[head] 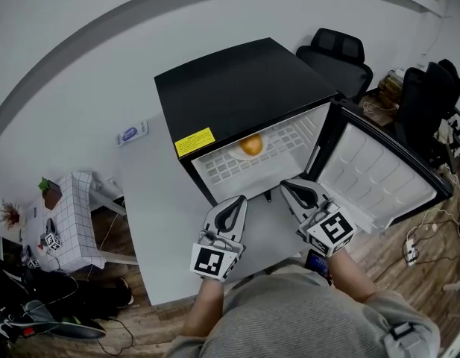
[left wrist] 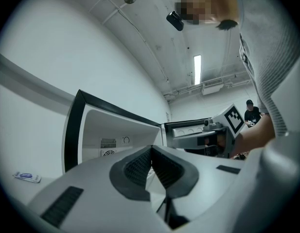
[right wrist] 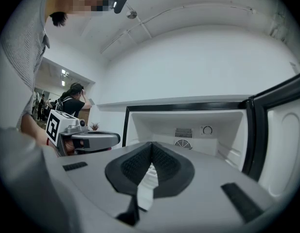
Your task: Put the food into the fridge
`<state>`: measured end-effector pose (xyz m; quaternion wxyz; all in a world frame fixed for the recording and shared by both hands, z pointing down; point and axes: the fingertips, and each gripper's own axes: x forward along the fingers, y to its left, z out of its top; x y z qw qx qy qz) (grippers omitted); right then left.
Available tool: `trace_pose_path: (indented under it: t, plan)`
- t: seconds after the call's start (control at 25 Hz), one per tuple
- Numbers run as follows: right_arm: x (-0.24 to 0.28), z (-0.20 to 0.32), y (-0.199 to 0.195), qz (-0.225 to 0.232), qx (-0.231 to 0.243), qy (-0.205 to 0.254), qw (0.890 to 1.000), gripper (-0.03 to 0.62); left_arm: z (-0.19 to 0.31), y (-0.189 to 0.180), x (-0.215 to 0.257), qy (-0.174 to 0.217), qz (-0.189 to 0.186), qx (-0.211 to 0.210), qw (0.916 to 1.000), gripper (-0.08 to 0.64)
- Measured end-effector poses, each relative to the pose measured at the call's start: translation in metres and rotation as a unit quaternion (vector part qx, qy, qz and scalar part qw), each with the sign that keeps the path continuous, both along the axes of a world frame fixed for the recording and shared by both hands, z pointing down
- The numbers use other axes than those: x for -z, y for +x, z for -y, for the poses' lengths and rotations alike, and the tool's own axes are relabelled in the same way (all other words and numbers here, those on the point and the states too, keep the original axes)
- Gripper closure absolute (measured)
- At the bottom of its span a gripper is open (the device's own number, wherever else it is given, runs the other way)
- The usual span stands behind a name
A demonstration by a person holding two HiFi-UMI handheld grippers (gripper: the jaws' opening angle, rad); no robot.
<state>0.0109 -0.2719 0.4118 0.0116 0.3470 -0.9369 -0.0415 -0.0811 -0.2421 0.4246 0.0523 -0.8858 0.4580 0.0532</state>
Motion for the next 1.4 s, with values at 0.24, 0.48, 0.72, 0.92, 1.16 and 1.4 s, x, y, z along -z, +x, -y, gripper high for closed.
trace_pose_path:
  t: [0.24,0.48,0.72,0.92,1.16,1.4]
  plan:
    - [-0.0011,-0.0004,-0.0020,0.002,0.006,-0.003,1.000,0.580,-0.0001,-0.0002,-0.0011,-0.001,0.000,0.001,1.0000,0.549]
    - [-0.0019,-0.0024,-0.0053,-0.008,0.011,-0.004,1.000,0.580,-0.0001,-0.0002,-0.0013,-0.004,0.003,0.002,1.0000,0.549]
    - [-0.0064,-0.0040,-0.0062,-0.011,0.017,-0.005,1.000,0.580,-0.0002,0.0009,-0.0016,-0.002,0.001,0.002,1.0000,0.549]
    - [-0.0077,-0.0030,-0.0059,-0.012,0.017,-0.007,1.000,0.580,0.0015,0.0014,-0.0015,-0.002,0.001,0.002,1.0000,0.549]
    - [-0.0069,-0.0027,-0.0067,-0.011,0.018,-0.006,1.000,0.580,0.0012,0.0011,-0.0012,-0.001,0.001,0.002,1.0000,0.549]
    - [-0.0076,-0.0034,-0.0081,-0.015,0.017,-0.009,1.000,0.580,0.0004,0.0006,-0.0028,-0.003,0.000,0.003,1.0000,0.549]
